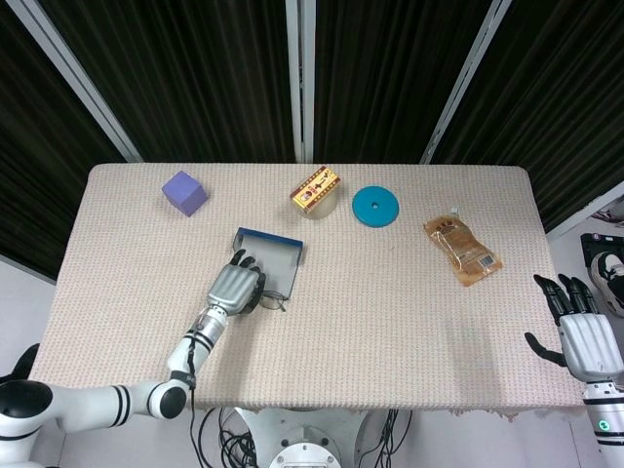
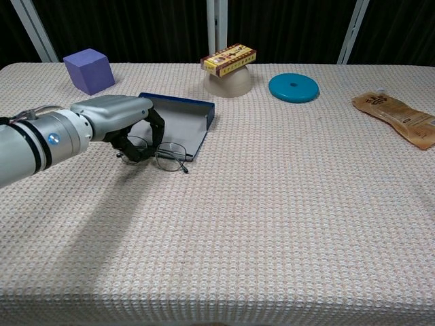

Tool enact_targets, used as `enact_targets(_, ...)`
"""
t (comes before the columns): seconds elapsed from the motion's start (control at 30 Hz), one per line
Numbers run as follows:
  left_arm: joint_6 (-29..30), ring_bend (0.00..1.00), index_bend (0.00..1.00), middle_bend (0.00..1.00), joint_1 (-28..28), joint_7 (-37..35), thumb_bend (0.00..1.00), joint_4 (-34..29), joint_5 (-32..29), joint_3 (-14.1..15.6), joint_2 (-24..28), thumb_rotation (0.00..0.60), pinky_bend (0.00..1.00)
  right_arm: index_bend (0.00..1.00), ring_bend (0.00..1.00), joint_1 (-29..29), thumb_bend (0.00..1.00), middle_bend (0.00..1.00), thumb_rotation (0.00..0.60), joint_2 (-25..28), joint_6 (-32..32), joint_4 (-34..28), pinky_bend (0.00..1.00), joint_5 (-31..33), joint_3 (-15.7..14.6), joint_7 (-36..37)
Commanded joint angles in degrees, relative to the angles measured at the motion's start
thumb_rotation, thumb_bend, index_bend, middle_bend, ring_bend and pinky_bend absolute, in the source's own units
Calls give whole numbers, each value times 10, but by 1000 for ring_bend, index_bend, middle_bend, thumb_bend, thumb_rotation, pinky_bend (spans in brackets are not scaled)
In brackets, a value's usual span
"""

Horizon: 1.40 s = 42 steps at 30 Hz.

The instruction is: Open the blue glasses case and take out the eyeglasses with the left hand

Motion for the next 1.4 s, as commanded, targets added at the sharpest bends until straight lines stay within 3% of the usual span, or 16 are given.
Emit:
enact_targets(0.03,12,141,660,387,8,-3,568,-18,8,2,12,600,32,0,0,0,192,146,600,0,2,1,0,-1,1,1)
enact_targets(0.27,83,141,666,388,55,-15,567,-109,54,21,67,600,32,0,0,2,192,146,600,-1,3,5,0,-6,1,5)
enact_targets(0.5,134,141,666,387,111,-5,566,-198,83,72,131,600,35,0,0,6,192,146,600,0,5,5,0,-11,1,6)
enact_targets(0.7,173,141,666,385,143,45,567,-232,119,114,141,600,34,0,0,6,192,146,600,0,7,2,0,-15,0,2)
enact_targets(0.83,173,141,657,373,147,88,565,-235,120,125,132,600,22,0,0,5,192,146,600,2,10,-4,0,-18,-1,-3)
enact_targets(0.9,155,124,565,338,144,96,536,-241,105,124,133,600,16,0,0,4,191,146,600,3,12,-7,0,-18,-1,-5)
enact_targets(0.97,139,51,290,223,139,95,403,-246,89,117,135,600,4,0,0,3,191,146,600,4,14,-9,0,-18,-2,-7)
enact_targets(1.03,136,6,98,128,138,83,258,-241,85,104,132,600,0,0,0,2,192,146,600,6,16,-11,0,-18,-2,-8)
enact_targets(1.07,138,0,53,103,139,73,203,-238,90,99,129,600,0,0,0,1,192,146,600,6,17,-12,0,-18,-2,-9)
enact_targets(1.17,154,0,15,81,150,14,105,-222,124,81,125,600,0,0,0,-1,192,146,600,10,18,-14,0,-15,-1,-9)
enact_targets(1.3,203,0,25,92,177,-65,91,-198,173,58,146,600,0,0,0,-1,192,146,600,16,15,-15,0,-10,0,-6)
enact_targets(1.4,255,0,92,134,206,-118,91,-164,185,34,170,600,0,0,0,2,192,146,600,23,5,-16,0,-4,1,2)
